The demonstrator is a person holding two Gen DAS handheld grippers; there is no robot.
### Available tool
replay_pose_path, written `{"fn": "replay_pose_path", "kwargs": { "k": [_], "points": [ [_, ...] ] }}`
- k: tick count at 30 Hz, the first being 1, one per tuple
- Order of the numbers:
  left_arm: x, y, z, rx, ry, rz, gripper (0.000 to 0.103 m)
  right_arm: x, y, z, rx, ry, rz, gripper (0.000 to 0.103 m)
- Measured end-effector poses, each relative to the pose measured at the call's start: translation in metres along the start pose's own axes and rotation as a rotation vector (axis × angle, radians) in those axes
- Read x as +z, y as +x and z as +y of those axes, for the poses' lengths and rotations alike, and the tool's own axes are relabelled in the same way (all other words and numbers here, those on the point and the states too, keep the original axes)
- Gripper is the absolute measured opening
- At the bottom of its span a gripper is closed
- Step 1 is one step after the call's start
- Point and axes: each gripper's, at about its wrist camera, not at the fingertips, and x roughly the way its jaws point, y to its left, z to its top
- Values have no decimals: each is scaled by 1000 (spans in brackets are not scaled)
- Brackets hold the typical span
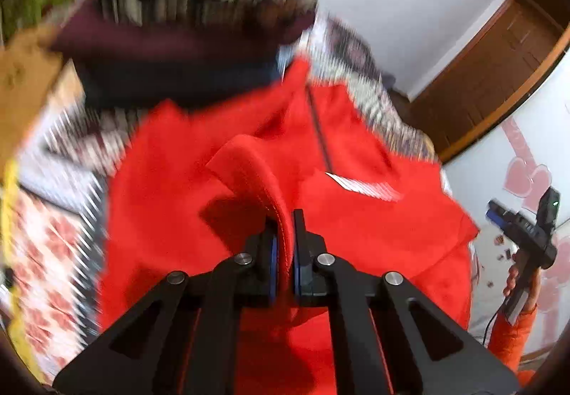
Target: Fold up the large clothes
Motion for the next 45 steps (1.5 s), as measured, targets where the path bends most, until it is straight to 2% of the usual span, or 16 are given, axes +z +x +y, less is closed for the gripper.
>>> {"fn": "replay_pose_path", "kwargs": {
  "k": [2,6,10,14,15,18,20,21,23,25,26,31,37,41,45],
  "points": [
    [9,-25,-6,28,41,-70,5,-5,15,5,4,-21,44,62],
    [8,-48,-2,125,97,-135,5,-19,44,16,18,-66,139,62],
    [-6,-31,22,215,58,-80,5,-27,45,28,-15,-140,121,74],
    [-32,-5,59,313,3,17,6,-30,45,34,-30,-192,129,75],
    [-37,2,66,317,-11,40,7,-30,46,34,-33,-196,130,75],
    [-58,20,84,351,-38,120,14,-27,45,33,-31,-182,140,75],
    [-68,27,87,386,-22,150,24,-24,46,34,-26,-171,150,75],
    [-70,26,85,404,-5,151,26,-22,46,35,-26,-166,155,75],
    [-69,21,79,442,34,137,41,-18,42,35,-22,-158,156,75],
    [-64,13,72,480,68,109,51,-11,35,37,-23,-160,131,75],
    [-60,11,68,491,83,94,53,-8,31,39,-24,-164,114,75],
    [-36,-10,44,469,142,11,57,15,13,50,-8,-179,38,75],
    [1,-8,4,402,220,-70,58,43,5,75,26,-232,-30,75],
    [27,9,-19,354,270,-83,60,61,14,98,62,-271,-47,75],
    [47,32,-31,332,309,-69,60,77,38,121,109,-291,-26,75]
  ]
}}
